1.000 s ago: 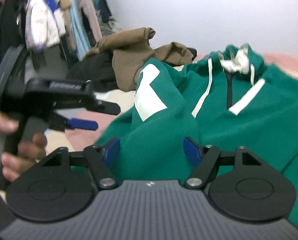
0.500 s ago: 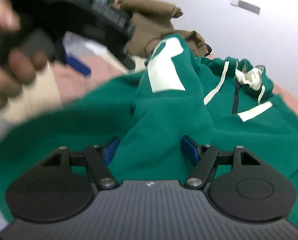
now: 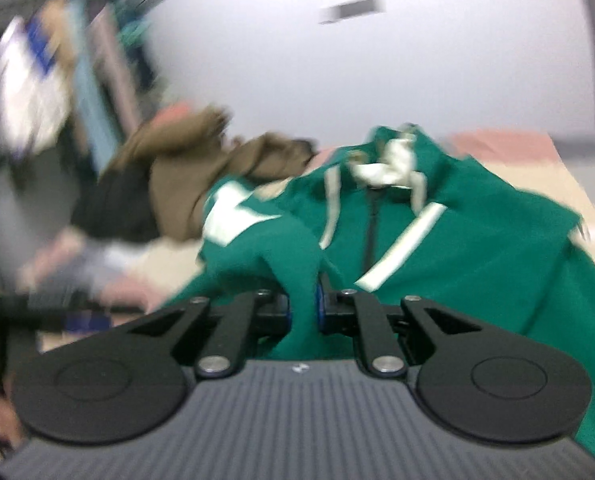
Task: Fold large clothes
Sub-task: 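Grasp the hoodie fabric near the hood with the right gripper and fold it over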
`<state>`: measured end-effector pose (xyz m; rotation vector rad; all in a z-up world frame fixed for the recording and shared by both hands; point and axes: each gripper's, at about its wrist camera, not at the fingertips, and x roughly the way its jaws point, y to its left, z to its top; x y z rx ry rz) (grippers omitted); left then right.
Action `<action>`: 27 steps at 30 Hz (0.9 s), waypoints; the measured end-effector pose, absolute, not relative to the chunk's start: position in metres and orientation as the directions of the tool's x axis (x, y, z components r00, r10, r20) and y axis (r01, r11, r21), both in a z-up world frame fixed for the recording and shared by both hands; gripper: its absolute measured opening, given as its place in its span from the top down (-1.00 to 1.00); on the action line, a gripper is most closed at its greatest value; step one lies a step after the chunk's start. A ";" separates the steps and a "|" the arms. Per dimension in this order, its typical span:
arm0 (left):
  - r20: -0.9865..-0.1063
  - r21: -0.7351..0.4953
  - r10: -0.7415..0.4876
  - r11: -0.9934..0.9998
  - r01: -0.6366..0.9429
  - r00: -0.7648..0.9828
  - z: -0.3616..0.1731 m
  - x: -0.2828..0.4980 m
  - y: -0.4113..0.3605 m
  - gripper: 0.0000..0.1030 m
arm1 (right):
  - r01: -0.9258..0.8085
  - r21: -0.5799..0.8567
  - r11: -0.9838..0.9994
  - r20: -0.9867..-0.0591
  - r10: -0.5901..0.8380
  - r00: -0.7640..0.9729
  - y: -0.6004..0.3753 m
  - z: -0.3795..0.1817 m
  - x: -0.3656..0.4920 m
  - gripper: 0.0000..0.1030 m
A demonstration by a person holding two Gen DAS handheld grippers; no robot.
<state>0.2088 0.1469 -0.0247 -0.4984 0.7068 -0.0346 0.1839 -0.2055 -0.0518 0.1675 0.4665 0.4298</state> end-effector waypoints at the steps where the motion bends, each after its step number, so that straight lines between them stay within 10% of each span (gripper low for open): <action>1: -0.612 -0.452 -0.202 0.883 -0.129 0.764 -0.025 0.209 0.146 -0.79 | -0.324 0.335 0.885 -0.392 0.444 0.806 -0.224 -0.051 0.195 0.74; 10: -0.573 -0.509 -0.260 0.856 -0.089 0.777 -0.032 0.214 0.138 -0.79 | 0.095 0.719 0.688 -0.474 0.387 0.791 -0.335 -0.114 0.257 0.67; 12: -0.554 -0.542 -0.274 0.836 -0.091 0.786 -0.034 0.217 0.139 -0.78 | 0.152 0.748 0.647 -0.486 0.377 0.789 -0.343 -0.123 0.257 0.37; 19: -0.596 -0.443 -0.260 0.895 -0.041 0.759 -0.035 0.260 0.122 -0.77 | 0.088 0.599 0.796 -0.489 0.277 0.827 -0.332 -0.081 0.235 -0.23; 27: -0.606 -0.119 -0.131 0.990 0.073 0.785 -0.035 0.324 0.103 -0.77 | -0.210 0.332 0.920 -0.444 0.349 0.825 -0.279 -0.035 0.241 -0.28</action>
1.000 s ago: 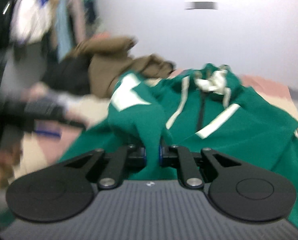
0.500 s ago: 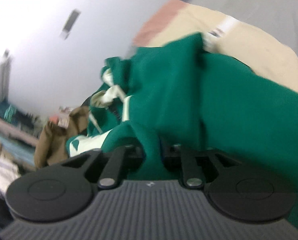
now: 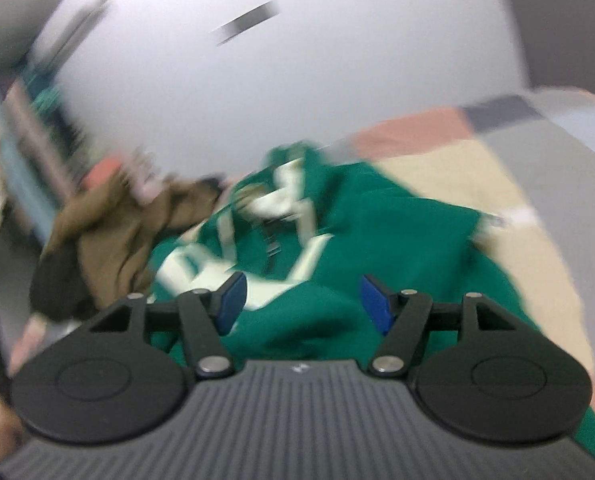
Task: Fold large clothes
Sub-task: 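Grasp the hoodie fabric near the hood with the right gripper and fold it over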
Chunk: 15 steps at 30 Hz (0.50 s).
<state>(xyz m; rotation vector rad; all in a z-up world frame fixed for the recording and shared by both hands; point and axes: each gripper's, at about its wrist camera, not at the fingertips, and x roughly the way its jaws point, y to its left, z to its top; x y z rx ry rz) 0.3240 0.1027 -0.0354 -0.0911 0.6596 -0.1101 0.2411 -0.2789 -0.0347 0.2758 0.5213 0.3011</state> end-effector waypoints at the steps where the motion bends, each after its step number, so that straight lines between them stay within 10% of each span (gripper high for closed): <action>1: -0.603 -0.090 -0.123 0.992 0.085 0.788 -0.038 0.331 0.102 -0.77 | -0.257 0.310 0.915 -0.462 0.381 0.801 -0.267 -0.035 0.249 -0.28; 13: -0.605 -0.052 -0.051 0.998 0.024 0.794 -0.086 0.387 0.114 -0.66 | -0.484 -0.128 0.866 -0.600 0.321 0.733 -0.131 -0.084 0.336 -0.19; 15: -0.606 -0.072 -0.037 0.997 -0.008 0.795 -0.089 0.388 0.119 -0.66 | -0.460 -0.155 0.874 -0.579 0.297 0.759 -0.125 -0.084 0.346 0.09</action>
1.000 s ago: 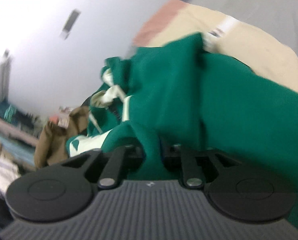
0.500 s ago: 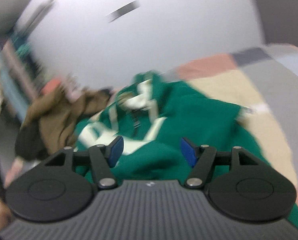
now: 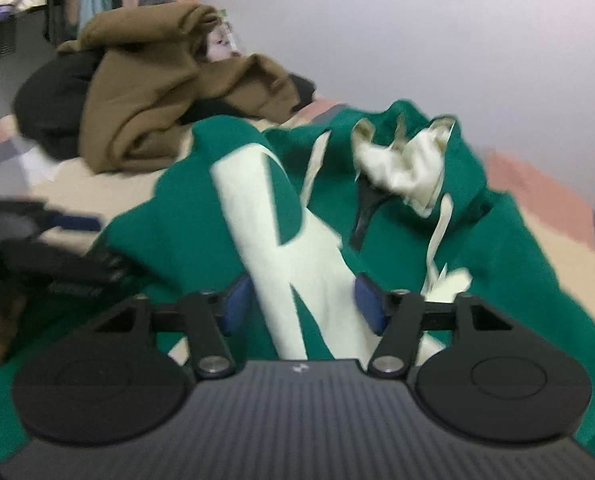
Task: Fold large clothes
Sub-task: 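Grasp the hoodie fabric near the hood with the right gripper and fold it over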
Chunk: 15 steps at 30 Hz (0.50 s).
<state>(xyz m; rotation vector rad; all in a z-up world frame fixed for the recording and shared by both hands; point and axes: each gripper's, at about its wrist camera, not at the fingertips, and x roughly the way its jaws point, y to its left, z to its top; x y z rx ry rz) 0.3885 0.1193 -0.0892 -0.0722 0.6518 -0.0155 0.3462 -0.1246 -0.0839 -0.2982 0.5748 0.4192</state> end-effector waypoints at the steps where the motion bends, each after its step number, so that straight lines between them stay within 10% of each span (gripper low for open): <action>1: -0.605 -0.086 -0.034 0.996 -0.023 0.796 -0.089 0.388 0.122 -0.66 | -0.441 -0.152 0.884 -0.565 0.289 0.773 -0.124 -0.081 0.354 0.33; 15: -0.601 -0.192 0.002 0.970 -0.148 0.799 -0.089 0.384 0.169 -0.66 | -0.249 0.075 0.966 -0.624 0.240 0.744 -0.135 -0.095 0.473 0.60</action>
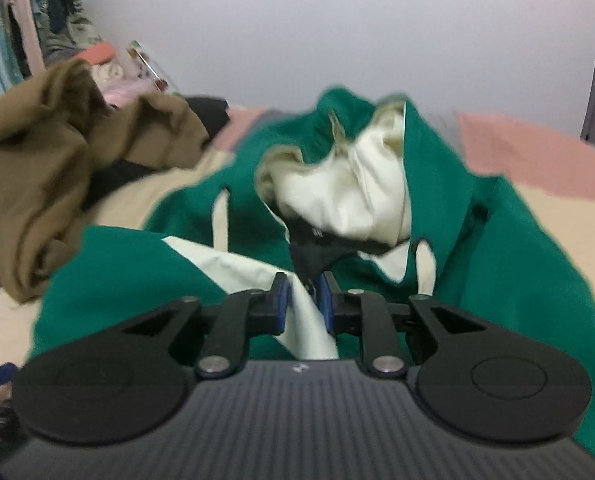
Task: Fold large clothes
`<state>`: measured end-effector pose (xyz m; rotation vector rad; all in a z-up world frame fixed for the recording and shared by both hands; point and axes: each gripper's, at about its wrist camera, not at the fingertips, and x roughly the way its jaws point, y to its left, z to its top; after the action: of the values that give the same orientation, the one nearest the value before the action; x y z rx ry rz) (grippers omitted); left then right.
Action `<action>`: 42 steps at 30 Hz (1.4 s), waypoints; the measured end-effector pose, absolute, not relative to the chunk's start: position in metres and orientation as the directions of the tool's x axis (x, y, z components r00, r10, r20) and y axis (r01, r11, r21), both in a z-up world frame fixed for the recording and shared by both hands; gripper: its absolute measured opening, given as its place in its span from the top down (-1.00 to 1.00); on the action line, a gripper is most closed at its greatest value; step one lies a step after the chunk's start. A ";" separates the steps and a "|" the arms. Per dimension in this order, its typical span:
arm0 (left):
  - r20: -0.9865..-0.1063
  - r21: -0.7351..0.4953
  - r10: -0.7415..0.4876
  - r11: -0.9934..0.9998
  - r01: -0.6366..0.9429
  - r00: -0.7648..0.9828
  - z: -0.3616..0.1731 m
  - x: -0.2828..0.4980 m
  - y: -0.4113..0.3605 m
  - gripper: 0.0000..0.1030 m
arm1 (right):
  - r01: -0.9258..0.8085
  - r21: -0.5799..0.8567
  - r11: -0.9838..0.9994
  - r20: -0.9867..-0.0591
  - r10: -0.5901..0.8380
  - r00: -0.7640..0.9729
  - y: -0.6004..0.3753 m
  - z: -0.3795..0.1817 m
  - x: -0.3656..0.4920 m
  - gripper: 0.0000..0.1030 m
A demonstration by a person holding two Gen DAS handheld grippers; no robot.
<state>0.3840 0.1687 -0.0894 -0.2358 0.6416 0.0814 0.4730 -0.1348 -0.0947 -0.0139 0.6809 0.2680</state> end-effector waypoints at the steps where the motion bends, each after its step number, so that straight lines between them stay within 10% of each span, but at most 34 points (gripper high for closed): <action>1: -0.603 -0.197 0.000 0.969 -0.148 0.798 -0.090 0.384 0.170 -0.66 | -0.242 0.092 0.966 -0.632 0.244 0.736 -0.137 -0.099 0.475 0.58; 9: -0.611 -0.276 -0.053 0.949 -0.151 0.790 -0.083 0.372 0.175 -0.64 | -0.269 0.213 0.939 -0.588 0.344 0.732 -0.167 -0.073 0.430 0.10; 27: -0.508 -0.620 -0.350 0.782 -0.053 0.787 -0.039 0.314 0.166 -0.65 | -0.261 0.146 0.954 -0.517 0.299 0.802 -0.232 -0.051 0.222 -0.04; 31: -0.489 -0.716 -0.411 0.693 -0.085 0.769 -0.060 0.327 0.158 -0.64 | -0.260 0.140 0.955 -0.527 0.295 0.797 -0.235 -0.059 0.217 -0.62; 38: -0.491 -0.750 -0.435 0.652 -0.112 0.755 -0.090 0.358 0.147 -0.62 | -0.301 -0.024 0.953 -0.555 0.238 0.797 -0.212 -0.084 0.228 -0.58; 42: -0.488 -0.758 -0.416 0.639 -0.136 0.768 -0.096 0.372 0.146 -0.21 | -0.292 -0.193 0.937 -0.535 0.149 0.832 -0.201 -0.099 0.232 -0.36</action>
<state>0.3717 0.1462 -0.0964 -0.8806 0.6983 -0.1757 0.2325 -0.2012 -0.0988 -0.2739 0.5407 0.2370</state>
